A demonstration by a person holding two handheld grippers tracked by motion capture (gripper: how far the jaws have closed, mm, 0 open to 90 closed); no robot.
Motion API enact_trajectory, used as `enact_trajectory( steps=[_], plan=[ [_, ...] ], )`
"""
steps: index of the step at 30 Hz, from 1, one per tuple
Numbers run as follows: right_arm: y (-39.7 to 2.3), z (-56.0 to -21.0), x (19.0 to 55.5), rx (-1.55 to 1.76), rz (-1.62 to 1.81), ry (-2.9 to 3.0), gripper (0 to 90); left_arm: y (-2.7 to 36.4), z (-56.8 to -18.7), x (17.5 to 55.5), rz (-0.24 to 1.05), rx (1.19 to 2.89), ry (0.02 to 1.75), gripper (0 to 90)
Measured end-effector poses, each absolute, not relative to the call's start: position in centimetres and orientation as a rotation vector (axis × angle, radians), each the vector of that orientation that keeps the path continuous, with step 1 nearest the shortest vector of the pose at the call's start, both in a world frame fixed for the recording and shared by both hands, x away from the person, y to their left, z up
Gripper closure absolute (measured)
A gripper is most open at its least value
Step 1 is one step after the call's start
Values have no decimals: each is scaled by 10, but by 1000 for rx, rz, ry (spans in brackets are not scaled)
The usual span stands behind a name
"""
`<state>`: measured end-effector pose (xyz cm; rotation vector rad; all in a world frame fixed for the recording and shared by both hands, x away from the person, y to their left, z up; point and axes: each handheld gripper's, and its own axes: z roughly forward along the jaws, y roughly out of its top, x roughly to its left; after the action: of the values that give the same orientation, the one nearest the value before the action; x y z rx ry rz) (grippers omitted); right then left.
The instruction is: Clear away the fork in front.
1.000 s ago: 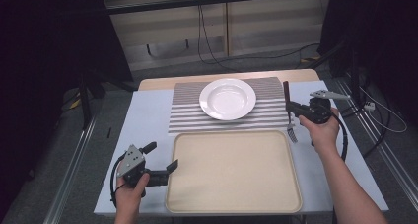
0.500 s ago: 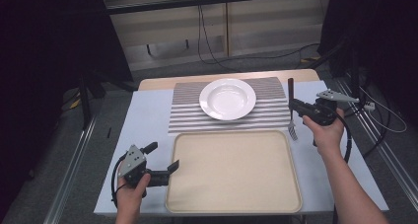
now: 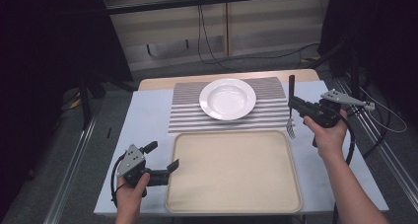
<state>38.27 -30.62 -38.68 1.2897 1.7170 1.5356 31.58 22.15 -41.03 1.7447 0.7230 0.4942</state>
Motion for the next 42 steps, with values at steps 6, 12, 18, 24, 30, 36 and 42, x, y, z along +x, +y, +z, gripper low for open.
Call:
enact_trajectory(
  steps=[6, 12, 18, 24, 30, 36, 42],
  plan=[
    [-300, -383, 371, 1267, 1627, 1701, 782, 218, -402, 314, 502, 1732, 705, 24],
    [-285, -385, 360, 1230, 1678, 1721, 782, 212, -394, 314, 472, 1716, 700, 23],
    [-264, -384, 351, 1176, 1731, 1750, 782, 204, -384, 317, 448, 1708, 701, 21],
    [-248, -383, 346, 1115, 1784, 1779, 782, 190, -377, 322, 404, 1711, 696, 19],
    [-239, -388, 344, 1107, 1824, 1790, 782, 172, -364, 326, 347, 1694, 700, 20],
    [-230, -389, 342, 1088, 1859, 1793, 782, 146, -352, 334, 345, 1684, 693, 20],
    [-221, -391, 342, 1065, 1882, 1815, 782, 118, -346, 341, 339, 1705, 678, 26]
  ],
)
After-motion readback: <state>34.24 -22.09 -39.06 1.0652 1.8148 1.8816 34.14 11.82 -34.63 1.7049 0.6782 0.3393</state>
